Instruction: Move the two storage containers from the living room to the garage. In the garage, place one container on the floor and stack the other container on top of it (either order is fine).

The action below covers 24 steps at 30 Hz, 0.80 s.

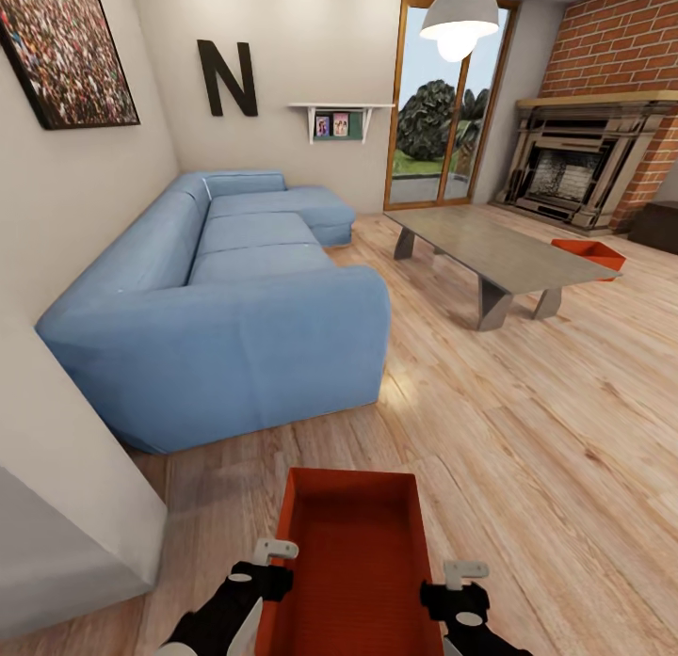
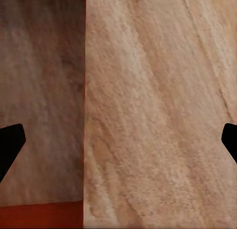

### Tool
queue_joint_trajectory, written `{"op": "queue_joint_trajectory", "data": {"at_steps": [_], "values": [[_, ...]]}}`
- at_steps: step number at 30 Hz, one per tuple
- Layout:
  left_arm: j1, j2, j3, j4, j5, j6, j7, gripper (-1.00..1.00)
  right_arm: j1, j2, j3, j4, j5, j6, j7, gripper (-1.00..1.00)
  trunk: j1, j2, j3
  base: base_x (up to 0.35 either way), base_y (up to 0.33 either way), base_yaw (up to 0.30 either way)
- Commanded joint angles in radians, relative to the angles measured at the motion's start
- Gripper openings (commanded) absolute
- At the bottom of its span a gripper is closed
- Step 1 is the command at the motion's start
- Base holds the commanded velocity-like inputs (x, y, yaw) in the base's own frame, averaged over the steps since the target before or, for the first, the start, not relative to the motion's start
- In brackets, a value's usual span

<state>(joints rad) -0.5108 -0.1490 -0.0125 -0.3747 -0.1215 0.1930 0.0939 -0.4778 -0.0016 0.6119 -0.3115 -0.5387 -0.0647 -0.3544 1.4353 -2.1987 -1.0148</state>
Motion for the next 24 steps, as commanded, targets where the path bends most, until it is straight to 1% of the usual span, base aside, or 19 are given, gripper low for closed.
{"op": "queue_joint_trajectory", "data": {"at_steps": [1, 7, 24], "values": [[0.000, 0.000, -0.001, 0.003, -0.009, 0.006, 0.003, 1.00, -0.001, 0.002, 0.008, 0.004, -0.011, -0.006, -0.004, 1.00, 0.000, 0.000, -0.001, 0.000, 0.000, 0.000], [0.000, -0.002, 0.000, 0.052, -0.009, 0.003, 0.003, 1.00, -0.001, 0.009, 0.009, 0.011, -0.011, -0.012, -0.003, 1.00, 0.000, 0.000, -0.001, 0.000, 0.000, 0.000], [0.000, 0.004, 0.006, 0.076, -0.004, -0.005, 0.003, 1.00, -0.001, 0.009, 0.009, 0.012, -0.011, -0.014, -0.002, 1.00, 0.000, 0.000, -0.001, 0.000, 0.000, 0.000]]}}
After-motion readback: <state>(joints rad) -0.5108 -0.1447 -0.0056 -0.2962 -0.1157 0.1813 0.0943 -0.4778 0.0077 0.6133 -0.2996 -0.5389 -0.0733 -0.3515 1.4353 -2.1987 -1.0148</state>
